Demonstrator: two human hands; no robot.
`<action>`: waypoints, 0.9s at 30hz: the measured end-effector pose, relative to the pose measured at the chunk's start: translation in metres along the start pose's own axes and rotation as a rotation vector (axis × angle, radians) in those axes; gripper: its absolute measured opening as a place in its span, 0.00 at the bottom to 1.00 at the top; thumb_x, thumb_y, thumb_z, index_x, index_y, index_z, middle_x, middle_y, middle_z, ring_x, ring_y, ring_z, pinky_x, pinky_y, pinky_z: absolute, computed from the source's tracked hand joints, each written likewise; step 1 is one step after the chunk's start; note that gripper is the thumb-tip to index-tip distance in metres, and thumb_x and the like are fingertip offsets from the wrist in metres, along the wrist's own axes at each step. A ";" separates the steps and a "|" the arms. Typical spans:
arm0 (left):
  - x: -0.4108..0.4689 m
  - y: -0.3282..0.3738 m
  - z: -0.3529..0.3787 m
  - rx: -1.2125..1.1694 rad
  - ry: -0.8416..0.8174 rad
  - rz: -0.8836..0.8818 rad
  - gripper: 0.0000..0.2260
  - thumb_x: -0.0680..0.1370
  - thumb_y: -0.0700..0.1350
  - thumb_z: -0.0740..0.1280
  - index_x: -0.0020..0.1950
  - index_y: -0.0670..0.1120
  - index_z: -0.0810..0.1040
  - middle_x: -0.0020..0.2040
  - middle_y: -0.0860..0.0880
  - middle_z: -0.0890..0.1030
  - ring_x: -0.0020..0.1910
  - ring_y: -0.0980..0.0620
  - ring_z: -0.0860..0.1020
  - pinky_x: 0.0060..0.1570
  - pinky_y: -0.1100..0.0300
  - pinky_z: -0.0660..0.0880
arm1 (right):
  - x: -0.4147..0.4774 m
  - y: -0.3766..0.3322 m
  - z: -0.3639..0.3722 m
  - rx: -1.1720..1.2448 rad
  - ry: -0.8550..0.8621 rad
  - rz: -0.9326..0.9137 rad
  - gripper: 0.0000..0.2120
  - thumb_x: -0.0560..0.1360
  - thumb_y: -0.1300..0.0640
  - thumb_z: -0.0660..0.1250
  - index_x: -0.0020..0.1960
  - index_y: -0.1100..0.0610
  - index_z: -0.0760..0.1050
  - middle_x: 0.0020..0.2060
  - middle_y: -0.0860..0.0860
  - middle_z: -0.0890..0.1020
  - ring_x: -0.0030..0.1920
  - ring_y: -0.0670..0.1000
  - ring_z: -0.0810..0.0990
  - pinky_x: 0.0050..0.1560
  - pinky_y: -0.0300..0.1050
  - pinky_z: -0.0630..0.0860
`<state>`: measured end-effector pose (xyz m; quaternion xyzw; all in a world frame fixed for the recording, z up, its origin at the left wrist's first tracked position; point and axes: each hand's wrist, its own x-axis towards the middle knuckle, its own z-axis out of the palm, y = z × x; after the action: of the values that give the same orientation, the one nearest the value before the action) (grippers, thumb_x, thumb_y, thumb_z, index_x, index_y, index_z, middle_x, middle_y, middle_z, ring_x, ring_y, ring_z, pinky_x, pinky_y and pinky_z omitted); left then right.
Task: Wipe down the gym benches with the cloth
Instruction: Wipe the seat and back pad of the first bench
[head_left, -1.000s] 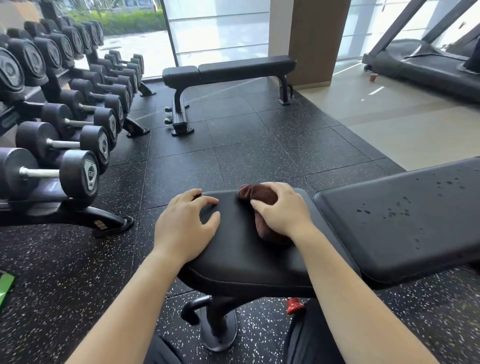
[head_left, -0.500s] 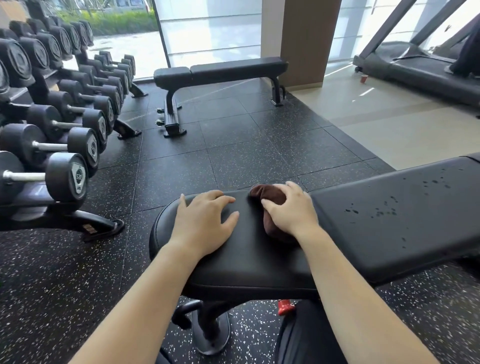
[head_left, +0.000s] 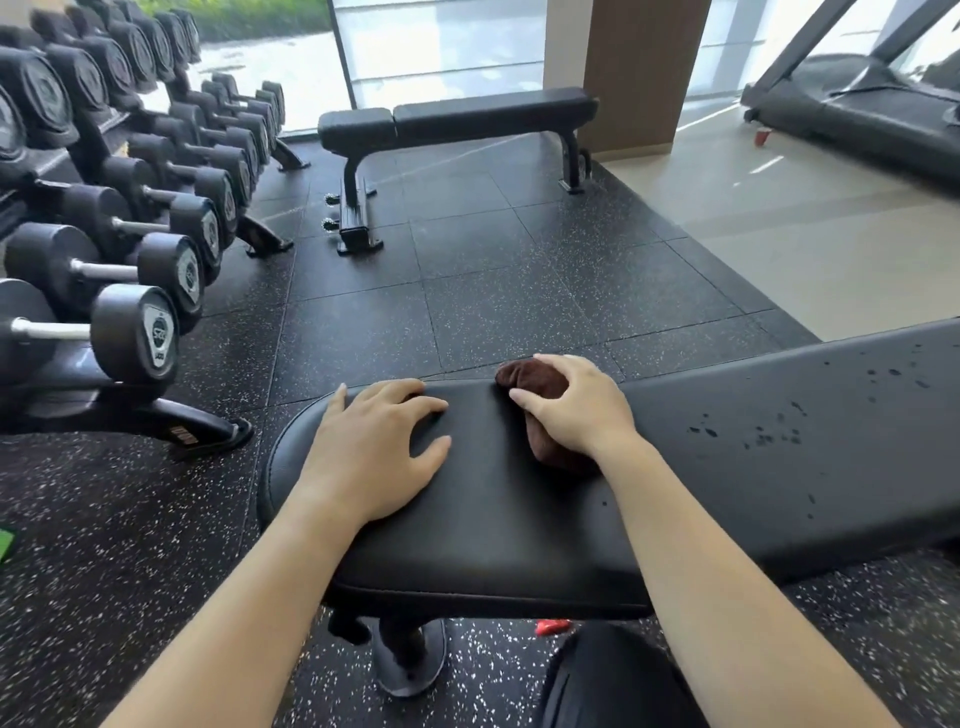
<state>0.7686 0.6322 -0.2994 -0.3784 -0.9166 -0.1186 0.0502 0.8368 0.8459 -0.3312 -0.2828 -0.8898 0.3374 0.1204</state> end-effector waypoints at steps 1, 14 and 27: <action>0.000 0.000 0.000 0.002 0.002 -0.003 0.18 0.73 0.60 0.61 0.62 0.60 0.74 0.66 0.59 0.71 0.67 0.56 0.67 0.71 0.42 0.54 | 0.002 0.002 -0.001 -0.009 -0.011 -0.010 0.24 0.70 0.40 0.69 0.64 0.44 0.73 0.64 0.46 0.74 0.65 0.53 0.71 0.66 0.48 0.67; 0.000 -0.001 0.003 0.002 0.002 0.011 0.18 0.74 0.59 0.61 0.62 0.59 0.74 0.66 0.58 0.71 0.68 0.55 0.66 0.71 0.41 0.52 | -0.130 0.028 -0.019 0.038 0.121 -0.050 0.18 0.69 0.47 0.71 0.59 0.43 0.77 0.58 0.38 0.75 0.62 0.45 0.73 0.63 0.37 0.64; -0.001 -0.014 -0.005 -0.022 -0.103 0.144 0.17 0.75 0.57 0.61 0.62 0.56 0.74 0.67 0.53 0.71 0.68 0.51 0.67 0.69 0.45 0.53 | -0.130 -0.046 0.014 0.001 0.170 0.036 0.15 0.70 0.44 0.69 0.56 0.45 0.77 0.57 0.42 0.78 0.59 0.50 0.75 0.57 0.39 0.66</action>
<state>0.7596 0.6209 -0.2967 -0.4494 -0.8871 -0.1050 0.0074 0.9167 0.7345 -0.3143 -0.3263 -0.8710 0.3146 0.1893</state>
